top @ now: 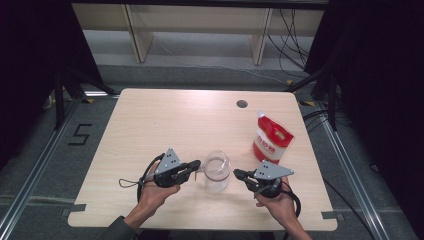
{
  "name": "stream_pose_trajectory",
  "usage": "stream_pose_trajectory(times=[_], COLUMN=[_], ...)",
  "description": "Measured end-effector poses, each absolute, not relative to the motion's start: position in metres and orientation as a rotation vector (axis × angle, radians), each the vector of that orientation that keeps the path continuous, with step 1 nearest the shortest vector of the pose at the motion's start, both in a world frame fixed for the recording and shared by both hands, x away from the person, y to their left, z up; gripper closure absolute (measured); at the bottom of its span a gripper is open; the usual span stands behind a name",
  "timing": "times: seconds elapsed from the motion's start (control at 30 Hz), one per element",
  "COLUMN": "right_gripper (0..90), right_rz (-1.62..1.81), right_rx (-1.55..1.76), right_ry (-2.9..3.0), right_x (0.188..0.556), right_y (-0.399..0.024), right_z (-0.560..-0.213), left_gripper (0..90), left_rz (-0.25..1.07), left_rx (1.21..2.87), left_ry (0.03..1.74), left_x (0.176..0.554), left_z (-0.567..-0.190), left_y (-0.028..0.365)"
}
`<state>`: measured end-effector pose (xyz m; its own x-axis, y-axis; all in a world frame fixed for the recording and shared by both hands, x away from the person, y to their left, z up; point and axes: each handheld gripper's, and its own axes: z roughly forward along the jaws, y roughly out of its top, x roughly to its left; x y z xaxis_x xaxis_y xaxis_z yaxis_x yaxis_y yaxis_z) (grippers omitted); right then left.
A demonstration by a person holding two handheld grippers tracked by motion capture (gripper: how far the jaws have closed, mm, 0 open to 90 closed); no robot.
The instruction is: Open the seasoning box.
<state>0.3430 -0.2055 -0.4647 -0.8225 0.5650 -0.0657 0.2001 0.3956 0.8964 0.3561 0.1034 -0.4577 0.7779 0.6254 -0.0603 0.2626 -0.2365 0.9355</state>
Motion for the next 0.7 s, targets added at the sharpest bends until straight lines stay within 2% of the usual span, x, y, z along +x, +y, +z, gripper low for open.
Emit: stream_pose_trajectory(times=[0.47,0.6,0.63,0.7], right_gripper=[87.7,87.7,87.6,87.7], right_rz=[1.434,1.451,1.442,1.453], right_rx=[0.612,0.612,0.604,0.605], right_ry=[2.289,2.273,2.277,2.267], right_x=[0.35,0.35,0.35,0.35], right_y=[-0.192,-0.19,-0.191,-0.189], right_z=[-0.454,-0.453,-0.452,-0.452], left_gripper=[85.0,78.5,68.8,61.5], left_rz=[0.379,0.36,0.365,0.37], left_rx=[1.816,1.808,1.83,1.843], left_ry=[0.681,0.684,0.674,0.669], left_x=[0.357,0.358,0.357,0.355], left_z=[-0.458,-0.459,-0.458,-0.459], left_y=[0.105,0.108,0.111,0.112])
